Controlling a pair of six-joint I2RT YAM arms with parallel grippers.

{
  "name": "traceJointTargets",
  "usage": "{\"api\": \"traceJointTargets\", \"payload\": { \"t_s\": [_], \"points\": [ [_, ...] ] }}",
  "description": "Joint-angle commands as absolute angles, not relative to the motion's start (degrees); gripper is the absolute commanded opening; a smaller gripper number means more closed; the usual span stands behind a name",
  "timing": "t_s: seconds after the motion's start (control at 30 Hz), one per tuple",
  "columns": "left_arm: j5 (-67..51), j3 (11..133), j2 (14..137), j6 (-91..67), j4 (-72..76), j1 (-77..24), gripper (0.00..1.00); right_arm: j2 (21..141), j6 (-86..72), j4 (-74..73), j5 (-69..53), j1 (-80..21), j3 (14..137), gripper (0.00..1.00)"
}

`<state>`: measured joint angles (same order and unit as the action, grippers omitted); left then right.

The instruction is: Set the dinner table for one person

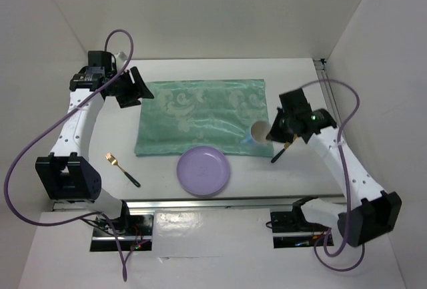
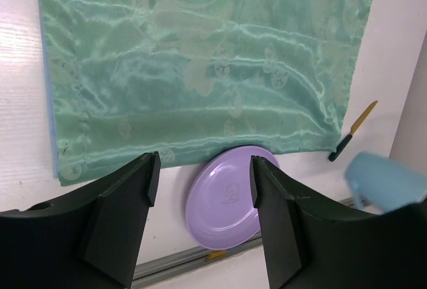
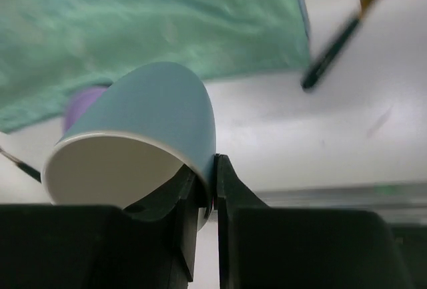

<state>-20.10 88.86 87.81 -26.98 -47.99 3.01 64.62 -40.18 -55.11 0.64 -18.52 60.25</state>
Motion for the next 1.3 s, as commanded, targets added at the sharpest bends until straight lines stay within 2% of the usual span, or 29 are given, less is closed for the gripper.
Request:
{"api": "traceJointTargets", "payload": {
  "t_s": [0.0, 0.13, 0.17, 0.3, 0.43, 0.63, 1.1, 1.27],
  "points": [
    [-22.94, 90.79, 88.94, -26.27, -47.91, 2.29, 0.72, 74.50, -36.22, -53.70, 7.45, -18.81, 78.10, 0.00],
    [-22.41, 90.26, 89.55, -26.28, -47.37, 1.76, 0.72, 92.42, -31.12, -51.34, 9.14, -16.53, 94.27, 0.00],
    [-22.93, 89.65, 89.56, -25.76, -47.37, 0.71, 0.72, 99.68, -29.72, -51.33, 8.44, -14.78, 101.44, 0.00],
    [-22.15, 86.14, 86.23, -26.37, -46.58, -4.37, 0.72, 115.43, -28.30, -53.33, 9.13, -12.66, 119.72, 0.00],
    [-20.21, 81.74, 84.20, -28.65, -44.65, -8.96, 0.72, 126.72, -28.30, -56.33, 9.75, -12.13, 132.96, 0.00],
    [-19.07, 77.61, 82.27, -30.76, -44.12, -13.97, 0.69, 130.08, -28.30, -53.26, 11.60, -10.55, 133.51, 0.00],
    [-14.95, 75.67, 82.80, -35.24, -44.12, -21.44, 0.68, 134.03, -27.25, -53.26, 10.46, -9.40, 132.10, 0.00],
    [-11.26, 71.46, 81.56, -36.56, -44.91, -25.13, 0.66, 135.96, -27.25, -52.65, 9.76, -9.40, 132.10, 0.00]
  ]
}}
